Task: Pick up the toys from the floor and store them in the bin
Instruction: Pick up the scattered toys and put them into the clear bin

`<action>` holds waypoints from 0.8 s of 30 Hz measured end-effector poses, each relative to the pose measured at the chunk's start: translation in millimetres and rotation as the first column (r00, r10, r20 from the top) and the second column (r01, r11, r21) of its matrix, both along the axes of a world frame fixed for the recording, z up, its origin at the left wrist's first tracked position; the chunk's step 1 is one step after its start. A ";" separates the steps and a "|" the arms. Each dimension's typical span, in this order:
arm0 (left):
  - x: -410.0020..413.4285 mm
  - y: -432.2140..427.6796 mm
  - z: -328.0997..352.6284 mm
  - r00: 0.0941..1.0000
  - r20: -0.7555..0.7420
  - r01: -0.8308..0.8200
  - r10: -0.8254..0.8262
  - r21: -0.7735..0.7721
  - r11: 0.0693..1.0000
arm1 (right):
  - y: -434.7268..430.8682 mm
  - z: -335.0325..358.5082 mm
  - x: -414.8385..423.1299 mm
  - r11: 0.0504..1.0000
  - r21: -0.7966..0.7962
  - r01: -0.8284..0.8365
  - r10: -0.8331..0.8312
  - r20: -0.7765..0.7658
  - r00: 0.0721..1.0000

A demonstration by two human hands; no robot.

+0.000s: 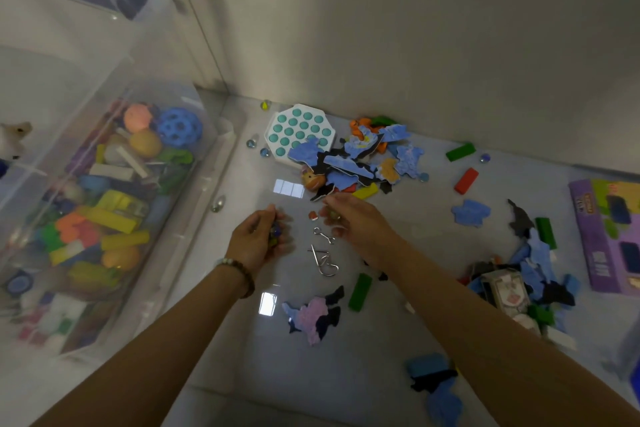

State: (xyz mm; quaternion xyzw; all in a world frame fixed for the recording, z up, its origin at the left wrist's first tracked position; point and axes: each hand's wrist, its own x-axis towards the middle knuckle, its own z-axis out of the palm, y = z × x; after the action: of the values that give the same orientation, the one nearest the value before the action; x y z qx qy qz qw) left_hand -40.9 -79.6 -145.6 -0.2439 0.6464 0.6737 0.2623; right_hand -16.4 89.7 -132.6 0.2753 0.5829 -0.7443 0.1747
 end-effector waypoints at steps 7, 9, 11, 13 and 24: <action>3.2 -37.2 8.5 0.999 -0.014 -0.049 0.048 -0.035 0.998 | -26.9 -27.3 -2.8 0.750 0.640 -0.167 0.322 -0.132 0.937; 1.9 -49.0 11.8 0.998 -0.030 -0.064 0.062 -0.050 0.997 | -30.1 -31.3 -3.0 0.678 0.715 -0.171 0.343 -0.102 0.934; 1.3 -61.2 13.3 0.998 -0.046 -0.040 0.036 -0.081 0.996 | -35.1 -29.2 -7.6 0.721 0.679 -0.140 0.300 -0.124 0.946; 0.5 -72.9 13.7 0.998 -0.056 -0.026 0.020 -0.093 0.995 | -45.5 -18.2 -16.8 0.876 0.468 -0.122 0.203 -0.128 0.971; -10.5 -100.5 19.1 0.993 -0.049 -0.108 0.107 -0.022 0.994 | -101.6 5.7 -66.1 0.939 0.205 -0.275 0.284 -0.014 0.959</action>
State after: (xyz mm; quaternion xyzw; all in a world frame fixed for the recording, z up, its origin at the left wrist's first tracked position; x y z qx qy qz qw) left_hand -51.4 -180.1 -126.5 -0.2655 0.6468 0.6843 0.2072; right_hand -82.5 -11.9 -126.9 0.1898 0.6919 -0.6550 0.2370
